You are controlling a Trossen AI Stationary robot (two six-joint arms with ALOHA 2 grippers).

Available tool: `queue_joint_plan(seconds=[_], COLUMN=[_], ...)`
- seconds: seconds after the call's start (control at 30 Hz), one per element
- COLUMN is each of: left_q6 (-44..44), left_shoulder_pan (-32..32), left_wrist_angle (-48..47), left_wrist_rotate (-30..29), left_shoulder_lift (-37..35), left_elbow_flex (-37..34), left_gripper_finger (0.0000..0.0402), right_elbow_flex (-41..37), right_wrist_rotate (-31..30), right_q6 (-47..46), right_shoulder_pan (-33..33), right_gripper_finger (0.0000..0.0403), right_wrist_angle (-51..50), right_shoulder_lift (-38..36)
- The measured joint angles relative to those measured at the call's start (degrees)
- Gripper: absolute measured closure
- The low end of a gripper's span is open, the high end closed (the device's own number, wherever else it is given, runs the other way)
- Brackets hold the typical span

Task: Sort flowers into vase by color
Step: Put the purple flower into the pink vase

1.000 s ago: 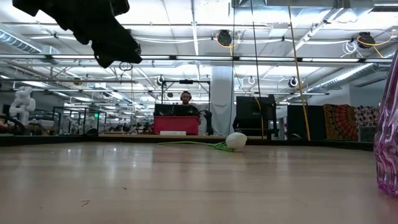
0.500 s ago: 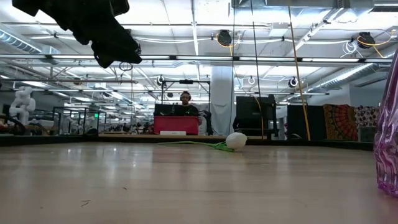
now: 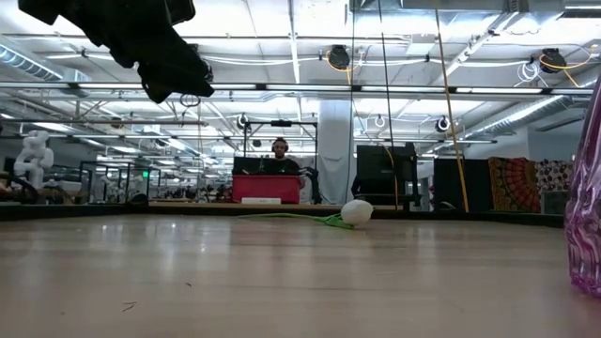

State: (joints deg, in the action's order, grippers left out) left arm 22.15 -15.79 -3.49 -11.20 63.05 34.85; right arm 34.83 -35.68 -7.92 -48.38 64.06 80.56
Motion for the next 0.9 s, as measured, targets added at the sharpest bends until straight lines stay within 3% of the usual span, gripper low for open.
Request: queue_joint_plan(seconds=[0.27,0.9], left_q6=[0.0,0.2], left_shoulder_pan=[0.0,0.0], left_wrist_angle=[0.0,0.0], left_wrist_rotate=[0.0,0.0], left_shoulder_lift=[0.0,0.0], left_elbow_flex=[0.0,0.0], left_gripper_finger=[0.0228,0.0228], right_elbow_flex=[0.0,0.1], right_wrist_rotate=[0.0,-0.2], right_q6=[0.7,4.8], right_shoulder_pan=[0.0,0.0], right_gripper_finger=[0.0403,0.0403], right_wrist_angle=[3.5,0.7], right_shoulder_lift=[3.0,6.5])
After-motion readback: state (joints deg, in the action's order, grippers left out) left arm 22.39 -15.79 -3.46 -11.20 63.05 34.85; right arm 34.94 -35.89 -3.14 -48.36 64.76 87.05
